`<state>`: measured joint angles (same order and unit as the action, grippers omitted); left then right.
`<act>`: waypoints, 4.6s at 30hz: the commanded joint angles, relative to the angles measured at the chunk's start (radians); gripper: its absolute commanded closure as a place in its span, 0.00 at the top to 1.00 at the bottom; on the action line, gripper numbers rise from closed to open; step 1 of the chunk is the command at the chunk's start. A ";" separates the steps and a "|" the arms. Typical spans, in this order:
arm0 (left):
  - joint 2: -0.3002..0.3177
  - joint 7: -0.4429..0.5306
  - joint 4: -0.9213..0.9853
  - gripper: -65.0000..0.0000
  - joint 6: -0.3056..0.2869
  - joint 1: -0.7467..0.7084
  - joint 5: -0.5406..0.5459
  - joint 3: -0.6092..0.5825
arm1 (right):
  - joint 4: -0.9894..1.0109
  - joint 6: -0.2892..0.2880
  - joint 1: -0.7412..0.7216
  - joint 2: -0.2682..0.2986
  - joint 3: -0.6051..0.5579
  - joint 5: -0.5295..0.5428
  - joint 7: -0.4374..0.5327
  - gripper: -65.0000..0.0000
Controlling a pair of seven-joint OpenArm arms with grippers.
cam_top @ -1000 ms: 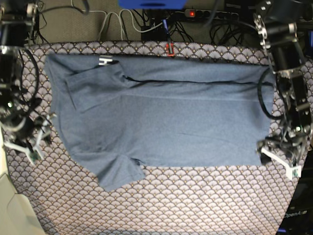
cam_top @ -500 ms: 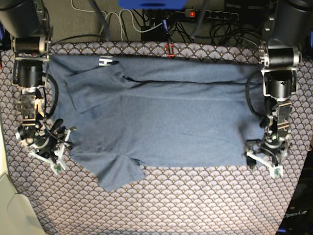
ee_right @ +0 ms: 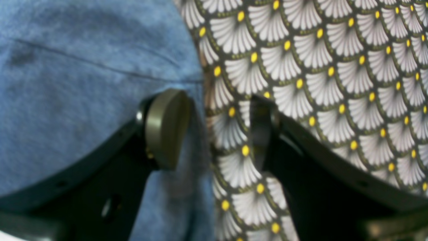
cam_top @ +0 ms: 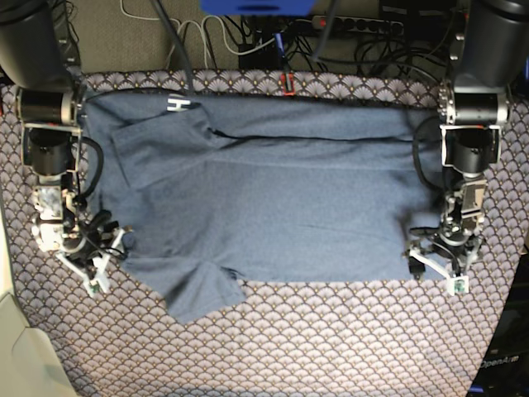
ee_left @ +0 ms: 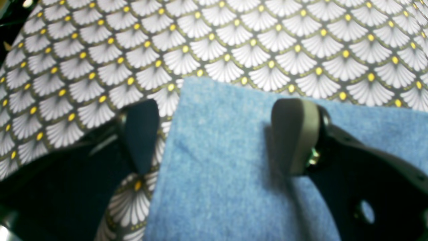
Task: Fold the T-shirt properly
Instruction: 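Lower both grippers to the hem corners and grasp the hem, then lift the hem with both grippers and fold it over toward the collar, then release the hem with the right gripper and move it toward the sleeve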
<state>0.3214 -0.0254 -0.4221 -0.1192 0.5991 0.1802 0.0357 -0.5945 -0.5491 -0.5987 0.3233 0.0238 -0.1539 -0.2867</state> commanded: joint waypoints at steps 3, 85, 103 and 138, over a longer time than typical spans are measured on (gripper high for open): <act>0.014 0.025 -0.011 0.80 0.003 0.035 0.002 0.002 | -0.012 0.007 -0.028 -0.013 -0.002 0.006 0.017 0.51; -0.012 -0.364 -0.670 0.01 0.003 -0.347 0.009 0.381 | -0.911 0.004 0.495 0.009 0.008 0.006 -0.197 0.00; -0.015 -0.466 -1.032 0.01 -0.006 -0.640 0.012 0.511 | -1.240 0.004 0.811 0.035 0.061 0.007 -0.197 0.00; -0.086 -0.466 -1.105 0.17 -0.006 -0.858 0.011 0.502 | -1.320 -0.072 1.054 0.029 0.172 0.010 -0.197 0.01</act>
<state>0.2188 -0.5163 -1.5127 -0.1329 -0.2653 0.1917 0.5331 -1.8999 -0.6289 0.4530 0.3378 0.1871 -0.1425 -0.4904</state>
